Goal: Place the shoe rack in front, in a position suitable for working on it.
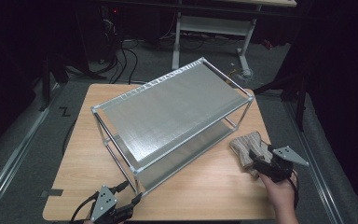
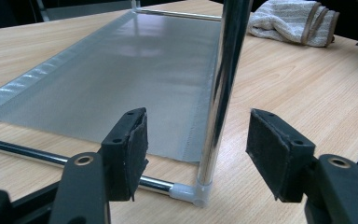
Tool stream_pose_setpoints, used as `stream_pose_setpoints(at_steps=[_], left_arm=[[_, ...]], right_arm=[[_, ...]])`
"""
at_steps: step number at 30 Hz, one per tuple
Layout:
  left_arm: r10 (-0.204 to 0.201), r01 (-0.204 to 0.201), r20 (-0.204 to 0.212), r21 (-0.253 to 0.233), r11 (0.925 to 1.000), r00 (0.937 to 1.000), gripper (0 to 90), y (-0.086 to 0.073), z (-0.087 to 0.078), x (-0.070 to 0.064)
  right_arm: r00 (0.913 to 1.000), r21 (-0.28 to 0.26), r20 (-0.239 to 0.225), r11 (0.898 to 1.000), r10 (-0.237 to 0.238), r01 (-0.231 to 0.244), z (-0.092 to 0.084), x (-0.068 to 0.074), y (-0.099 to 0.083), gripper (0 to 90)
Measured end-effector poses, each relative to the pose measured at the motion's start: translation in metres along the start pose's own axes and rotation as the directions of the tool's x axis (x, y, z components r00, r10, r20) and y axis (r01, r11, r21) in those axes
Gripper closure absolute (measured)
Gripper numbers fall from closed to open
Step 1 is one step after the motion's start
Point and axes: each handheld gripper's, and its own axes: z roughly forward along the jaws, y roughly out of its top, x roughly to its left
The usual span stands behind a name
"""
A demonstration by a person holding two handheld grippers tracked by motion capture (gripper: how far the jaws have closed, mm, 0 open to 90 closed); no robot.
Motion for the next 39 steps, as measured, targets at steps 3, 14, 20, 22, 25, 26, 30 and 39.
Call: stream_pose_setpoints(at_steps=[3,14,20,22,25,26,30,39], left_arm=[[0.002,-0.002,0.000,0.004,1.0000,1.0000,38.6,0.000,-0.001,0.000],[-0.004,0.004,0.009,0.002,1.0000,1.0000,38.6,0.000,-0.001,-0.001],[-0.009,0.009,0.019,0.004,0.9999,0.9998,40.2,0.000,0.000,-0.002],[-0.011,0.011,0.023,0.004,0.9999,0.9997,40.8,0.000,0.000,-0.003],[-0.014,0.014,0.034,-0.002,0.9999,0.9993,42.3,0.001,0.000,-0.003],[-0.012,0.012,0.037,-0.002,0.9999,0.9992,43.0,0.001,0.000,-0.003],[-0.005,0.005,0.037,-0.009,1.0000,0.9993,45.7,0.003,0.000,-0.004],[0.010,-0.009,0.025,-0.017,0.9998,0.9996,45.9,0.008,0.005,-0.008]], right_arm=[[0.9999,0.004,0.013,1.000,0.011,-0.011,0.003,-0.006,-0.001,19.6],[0.9998,0.112,0.007,0.993,0.020,-0.021,0.026,-0.015,-0.018,25.0],[0.9993,0.173,0.001,0.984,0.037,-0.037,0.037,-0.018,-0.028,31.8],[0.9994,0.186,-0.003,0.982,0.035,-0.033,0.038,-0.017,-0.030,33.2],[0.9993,0.210,-0.003,0.977,0.038,-0.037,0.040,-0.016,-0.033,36.5],[0.9992,0.218,-0.007,0.975,0.038,-0.036,0.041,-0.016,-0.034,37.9],[0.9992,0.230,-0.016,0.973,0.037,-0.033,0.042,-0.016,-0.036,47.5],[0.9954,0.249,-0.054,0.966,0.079,-0.063,0.043,-0.019,-0.039,63.3]])
